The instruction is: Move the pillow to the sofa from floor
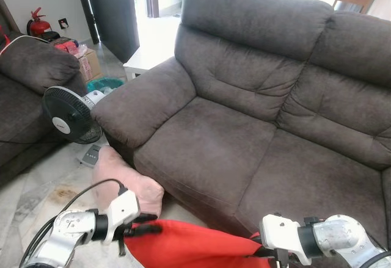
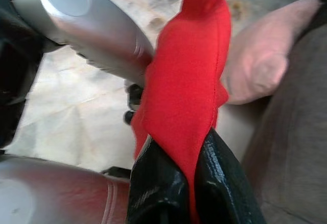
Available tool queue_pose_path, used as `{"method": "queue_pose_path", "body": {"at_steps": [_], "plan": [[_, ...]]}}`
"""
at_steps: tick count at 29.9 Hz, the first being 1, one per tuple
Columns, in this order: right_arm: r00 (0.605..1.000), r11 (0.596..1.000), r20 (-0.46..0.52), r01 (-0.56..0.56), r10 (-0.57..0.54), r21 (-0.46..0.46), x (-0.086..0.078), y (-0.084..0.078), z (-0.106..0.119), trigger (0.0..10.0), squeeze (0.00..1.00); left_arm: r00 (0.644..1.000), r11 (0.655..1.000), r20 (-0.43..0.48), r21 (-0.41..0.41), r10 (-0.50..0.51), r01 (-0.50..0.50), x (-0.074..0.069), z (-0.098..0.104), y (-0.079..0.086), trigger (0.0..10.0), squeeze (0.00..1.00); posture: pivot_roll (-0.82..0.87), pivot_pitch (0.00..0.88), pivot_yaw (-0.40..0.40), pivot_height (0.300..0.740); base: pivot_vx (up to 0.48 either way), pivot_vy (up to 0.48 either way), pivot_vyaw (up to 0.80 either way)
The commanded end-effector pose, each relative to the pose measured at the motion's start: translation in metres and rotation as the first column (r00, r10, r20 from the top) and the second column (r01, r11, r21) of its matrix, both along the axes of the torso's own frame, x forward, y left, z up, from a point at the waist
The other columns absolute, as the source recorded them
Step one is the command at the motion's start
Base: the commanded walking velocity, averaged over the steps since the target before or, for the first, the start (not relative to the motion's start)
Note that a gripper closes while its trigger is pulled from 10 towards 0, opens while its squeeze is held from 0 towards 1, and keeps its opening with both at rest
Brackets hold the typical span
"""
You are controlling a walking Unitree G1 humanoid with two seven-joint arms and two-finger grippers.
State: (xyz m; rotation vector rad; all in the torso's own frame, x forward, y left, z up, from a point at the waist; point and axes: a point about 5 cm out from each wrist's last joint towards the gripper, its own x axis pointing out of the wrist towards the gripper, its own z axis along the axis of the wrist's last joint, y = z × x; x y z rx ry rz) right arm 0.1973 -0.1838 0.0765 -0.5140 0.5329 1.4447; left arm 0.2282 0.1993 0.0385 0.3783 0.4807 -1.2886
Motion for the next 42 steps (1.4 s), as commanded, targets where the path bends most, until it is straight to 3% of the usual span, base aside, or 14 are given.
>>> {"method": "queue_pose_path", "body": {"at_steps": [1, 7, 18, 32, 36, 39, 42], "plan": [[0.998, 0.997, 0.037, -0.059, 0.057, 0.045, 0.000, 0.005, 0.016, 10.0, 0.00, 0.998, 0.996, -0.026, 0.074, -0.057, 0.059, -0.006, -0.004, 0.002, 10.0, 1.00, 0.07, 0.016, -0.062, 0.740, 0.000, 0.000, 0.00], [0.995, 0.995, 0.014, -0.101, 0.101, 0.011, -0.005, 0.001, 0.017, 10.0, 0.00, 0.997, 0.984, 0.042, 0.171, -0.065, 0.057, -0.004, -0.008, 0.007, 10.0, 1.00, 0.07, 0.017, -0.063, 0.740, 0.000, 0.000, 0.00], [0.993, 0.993, 0.004, -0.116, 0.116, 0.016, -0.006, 0.004, 0.019, 10.0, 0.00, 0.995, 0.986, 0.081, 0.159, -0.061, 0.048, 0.002, 0.001, 0.008, 10.0, 1.00, 0.08, 0.011, -0.062, 0.740, 0.000, 0.000, 0.00], [0.989, 0.989, 0.003, -0.148, 0.148, 0.014, -0.008, 0.004, 0.025, 10.0, 0.00, 0.995, 0.969, 0.072, 0.241, -0.073, 0.053, -0.008, -0.019, 0.017, 10.0, 1.00, 0.07, 0.000, -0.067, 0.740, 0.000, 0.000, 0.00], [0.988, 0.988, 0.005, -0.153, 0.152, 0.013, -0.009, 0.004, 0.028, 10.0, 0.00, 0.989, 0.967, 0.132, 0.253, -0.070, 0.035, -0.004, -0.018, 0.017, 10.0, 1.00, 0.07, 0.000, -0.069, 0.740, 0.000, 0.000, 0.00], [0.988, 0.988, 0.007, -0.156, 0.156, 0.014, -0.009, 0.004, 0.029, 10.0, 0.00, 0.969, 0.963, 0.238, 0.271, -0.065, -0.002, 0.005, -0.014, 0.017, 10.0, 1.00, 0.07, 0.000, -0.071, 0.740, 0.000, 0.000, 0.00], [0.988, 0.988, 0.006, -0.156, 0.156, 0.019, -0.010, 0.006, 0.029, 10.0, 0.00, 0.962, 0.955, 0.264, 0.297, -0.067, -0.015, 0.008, -0.015, 0.018, 10.0, 1.00, 0.07, 0.002, -0.073, 0.740, 0.000, 0.000, 0.00]]}}
